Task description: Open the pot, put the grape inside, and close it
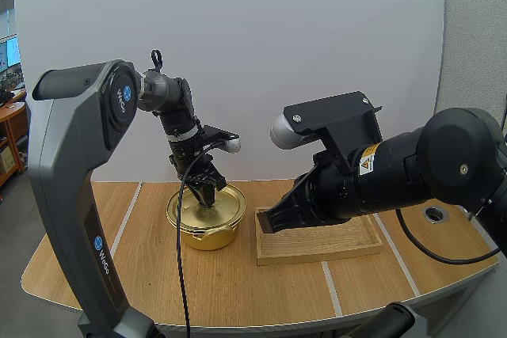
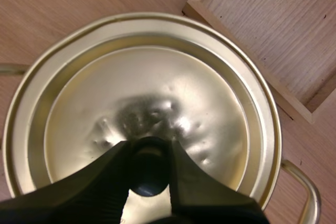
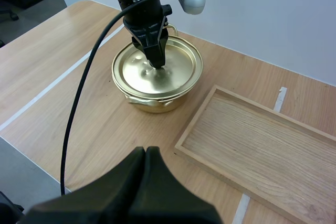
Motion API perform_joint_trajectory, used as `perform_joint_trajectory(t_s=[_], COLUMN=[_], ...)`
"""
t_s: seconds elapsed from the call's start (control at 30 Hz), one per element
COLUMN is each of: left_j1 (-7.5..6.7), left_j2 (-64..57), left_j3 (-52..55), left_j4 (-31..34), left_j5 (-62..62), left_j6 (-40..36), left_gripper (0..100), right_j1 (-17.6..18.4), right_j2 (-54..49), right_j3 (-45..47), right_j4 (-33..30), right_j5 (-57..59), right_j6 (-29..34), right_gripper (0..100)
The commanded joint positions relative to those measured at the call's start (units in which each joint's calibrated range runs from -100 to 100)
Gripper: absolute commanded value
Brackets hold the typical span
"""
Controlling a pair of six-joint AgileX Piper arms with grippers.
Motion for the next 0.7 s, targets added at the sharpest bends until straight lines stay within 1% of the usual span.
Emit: perform_joint_trajectory(t_s=[0.0,0.03,0.1,0.13,0.3,0.5,0.67], left_j1=[-0.08,-0.08,-0.08,-0.08,-0.08,-0.08,-0.08], left_j2=[1.2,0.9,0.4,0.1,-1.2,-3.0,-7.0], left_j3=[0.2,0.2,0.2,0.2,-0.6,-4.1,-4.9], left_j4=[-0.2,-0.2,-0.4,-0.7,-1.8,-1.8,-1.8], left_j5=[0.9,1.0,1.0,1.0,1.6,1.6,1.6], left_j6=[0.0,0.0,0.0,-0.1,-0.1,-0.8,-1.0], left_gripper=[43,58,92,100,100,100,100], right_j1=[-0.3,-0.3,-0.3,-0.3,-0.3,-0.3,-0.3], right_j2=[-0.5,-0.5,-0.5,-0.5,-0.5,-0.5,-0.5], right_j3=[0.1,0.1,0.1,0.1,0.1,0.1,0.1], right_j4=[0.2,0.2,0.2,0.2,0.2,0.2,0.2], right_j5=[-0.3,-0.3,-0.3,-0.3,-0.3,-0.3,-0.3], right_j6=[-0.4,-0.4,-0.4,-0.4,-0.4,-0.4,-0.4], right_gripper=[0,0,0,0,0,0,0])
